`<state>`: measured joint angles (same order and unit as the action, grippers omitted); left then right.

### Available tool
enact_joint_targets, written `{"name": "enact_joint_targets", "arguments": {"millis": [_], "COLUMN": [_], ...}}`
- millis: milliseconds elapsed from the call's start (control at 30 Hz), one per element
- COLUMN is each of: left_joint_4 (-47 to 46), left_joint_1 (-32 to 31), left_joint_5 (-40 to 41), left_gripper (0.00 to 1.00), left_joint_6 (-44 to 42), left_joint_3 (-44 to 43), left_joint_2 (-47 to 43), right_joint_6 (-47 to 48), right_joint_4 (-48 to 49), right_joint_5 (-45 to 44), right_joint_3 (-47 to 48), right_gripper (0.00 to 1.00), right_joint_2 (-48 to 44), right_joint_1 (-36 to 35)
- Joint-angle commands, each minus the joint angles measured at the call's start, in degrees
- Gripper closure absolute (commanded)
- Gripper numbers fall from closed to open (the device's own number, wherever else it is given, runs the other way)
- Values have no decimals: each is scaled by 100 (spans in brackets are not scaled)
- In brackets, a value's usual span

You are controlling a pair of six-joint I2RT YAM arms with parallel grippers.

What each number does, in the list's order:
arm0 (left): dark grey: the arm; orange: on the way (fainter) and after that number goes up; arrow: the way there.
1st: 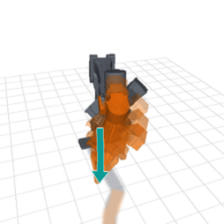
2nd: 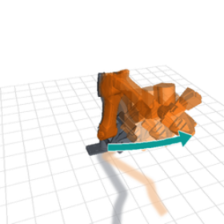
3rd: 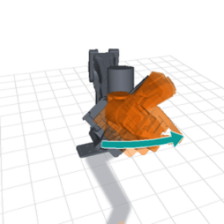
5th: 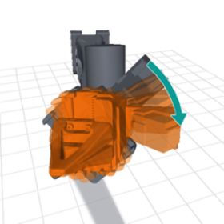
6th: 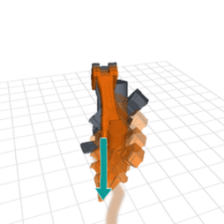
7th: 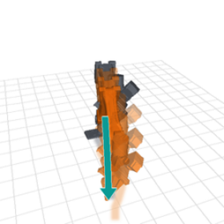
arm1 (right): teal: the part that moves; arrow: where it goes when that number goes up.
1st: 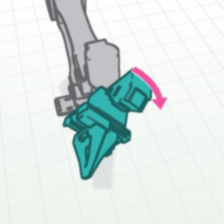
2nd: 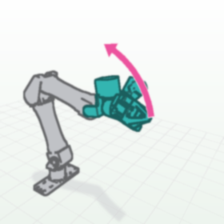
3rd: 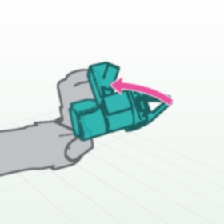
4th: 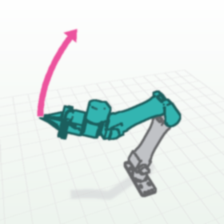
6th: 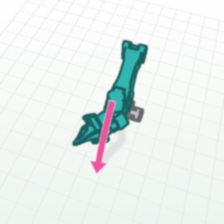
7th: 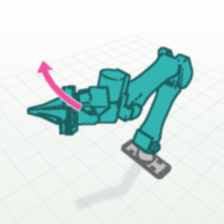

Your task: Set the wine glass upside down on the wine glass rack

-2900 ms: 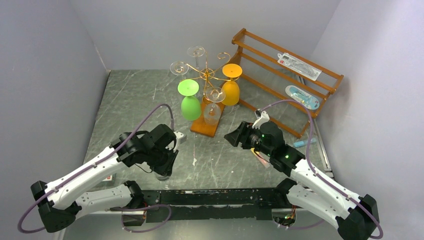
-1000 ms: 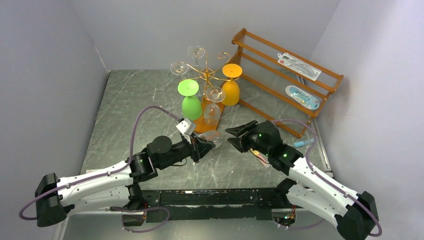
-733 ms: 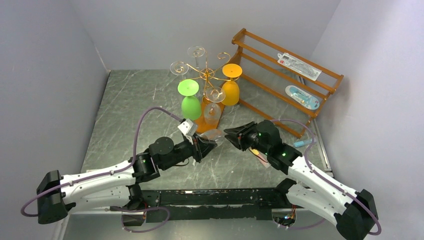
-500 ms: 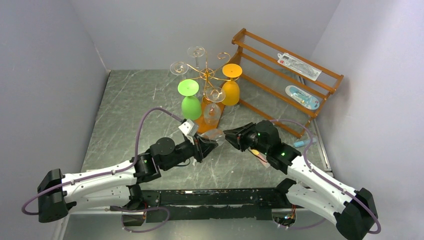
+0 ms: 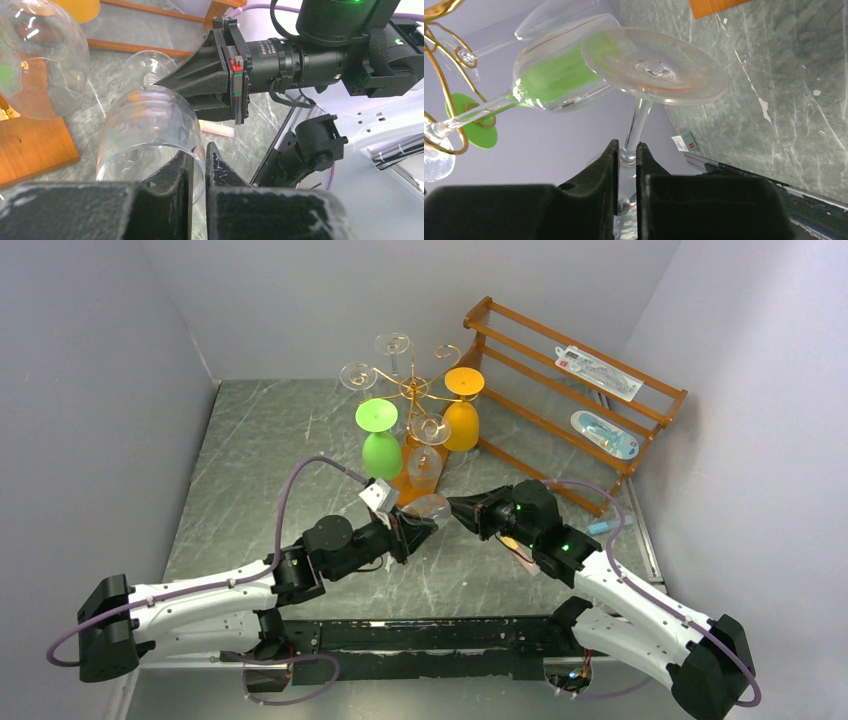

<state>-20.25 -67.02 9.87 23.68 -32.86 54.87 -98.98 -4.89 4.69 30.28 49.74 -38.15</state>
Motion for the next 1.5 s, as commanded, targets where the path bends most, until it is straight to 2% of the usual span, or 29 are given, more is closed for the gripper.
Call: {"name": "enact_joint_targets", "arguments": {"millis": [0, 33, 267, 433, 667, 733, 767, 933, 1067, 1267, 1367, 1467], "left_joint_4": [-520, -500, -305, 39, 761, 1130, 1279, 1506, 1636, 1998, 2402, 2423], "left_joint_1": [-83, -83, -83, -83, -85, -85, -83, -86, -86, -83, -83, -87], "left_joint_5": [-206, -212, -224, -34, 207, 411, 474, 614, 505, -71, -142, -321], "left_gripper": [92, 89, 60, 39, 20, 9, 7, 3, 3, 3, 3, 3], "left_joint_6": [5, 36, 284, 461, 352, 199, 126, 31, 193, 484, 878, 1311], "left_joint_3": [130, 164, 395, 456, 424, 333, 295, 150, -158, -922, -1360, -1608], "left_joint_2": [-15, -38, -300, -643, -1261, -1458, -1565, -1943, -1857, -1201, -772, -551], "right_joint_6": [-15, -8, 289, 873, 2635, 3256, 3506, 5296, 6815, 8078, 8610, 9105], "right_joint_4": [342, 326, 376, 453, 555, 625, 658, 1578, 2301, 2466, 2494, 2396], "right_joint_5": [87, 51, -283, -735, -1309, -1316, -1324, -921, -419, 393, 748, 986], "right_joint_3": [-37, -43, -120, -184, -183, -187, -205, -649, -1029, -997, -912, -797], "right_gripper": [96, 100, 100, 100, 100, 100, 100, 100, 100, 100, 100, 100], "right_joint_2": [-24, -37, -93, -168, -304, -375, -434, -971, -1532, -1904, -2013, -2037], "right_joint_1": [-48, -44, -43, -48, -44, -45, -45, -44, -45, -44, -43, -42]}}
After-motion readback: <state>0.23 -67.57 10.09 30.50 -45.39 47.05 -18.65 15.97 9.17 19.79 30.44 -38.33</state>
